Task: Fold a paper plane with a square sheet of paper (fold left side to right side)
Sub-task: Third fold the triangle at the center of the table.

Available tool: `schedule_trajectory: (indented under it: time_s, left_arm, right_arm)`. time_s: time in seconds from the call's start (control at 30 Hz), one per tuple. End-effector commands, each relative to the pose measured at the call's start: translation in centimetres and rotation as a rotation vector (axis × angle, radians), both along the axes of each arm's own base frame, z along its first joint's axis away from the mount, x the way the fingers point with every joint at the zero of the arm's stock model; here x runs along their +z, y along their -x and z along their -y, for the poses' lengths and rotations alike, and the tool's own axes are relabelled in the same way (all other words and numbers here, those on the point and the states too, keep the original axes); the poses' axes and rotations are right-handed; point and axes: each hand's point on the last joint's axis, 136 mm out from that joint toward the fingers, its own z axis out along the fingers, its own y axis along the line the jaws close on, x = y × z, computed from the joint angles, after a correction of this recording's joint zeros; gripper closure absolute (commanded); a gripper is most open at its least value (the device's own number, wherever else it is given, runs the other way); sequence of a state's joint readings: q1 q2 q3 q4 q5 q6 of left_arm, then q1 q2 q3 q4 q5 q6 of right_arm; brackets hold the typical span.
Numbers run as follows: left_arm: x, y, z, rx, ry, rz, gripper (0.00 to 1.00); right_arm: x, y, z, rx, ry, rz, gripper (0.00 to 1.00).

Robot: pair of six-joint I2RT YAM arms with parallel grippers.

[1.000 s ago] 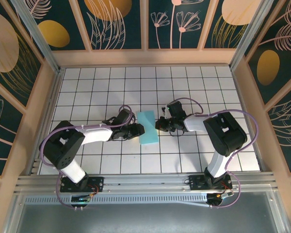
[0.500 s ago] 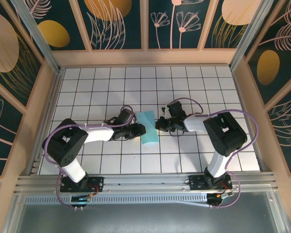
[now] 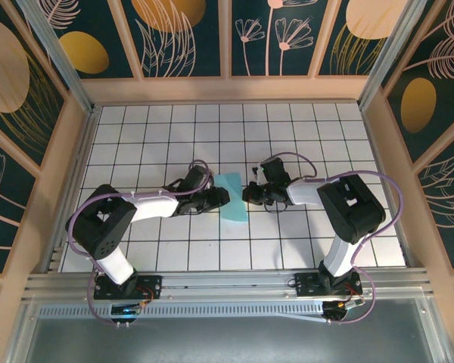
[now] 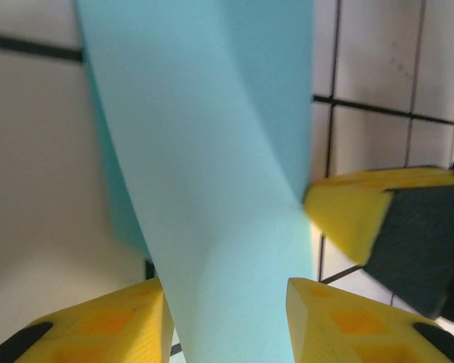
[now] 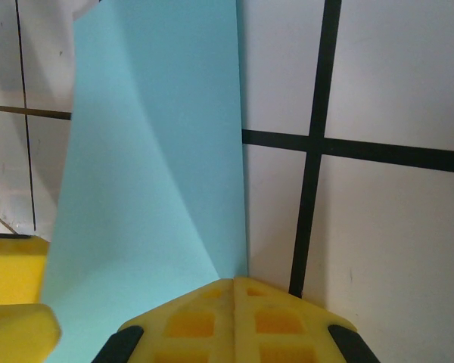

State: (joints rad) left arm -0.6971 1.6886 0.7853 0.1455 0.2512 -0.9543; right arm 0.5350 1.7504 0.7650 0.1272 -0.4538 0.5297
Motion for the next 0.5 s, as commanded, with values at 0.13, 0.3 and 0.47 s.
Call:
schedule_trajectory:
  time_s: [0.13, 0.3, 0.47]
  left_arm:
    - [0.7, -1.5, 0.1, -0.002, -0.024, 0.039, 0.60]
    - [0.1, -1.1, -0.1, 0.009, -0.020, 0.015, 0.70]
    - [-0.2, -0.6, -0.2, 0.024, 0.007, -0.006, 0.85]
  right_arm:
    - [-1.8, 0.6, 1.1, -0.009, 0.090, -0.035, 1.00]
    - [-1.2, 0.3, 1.1, -0.010, 0.083, -0.013, 1.00]
    - [0.7, -0.7, 0.5, -0.002, 0.050, 0.059, 1.00]
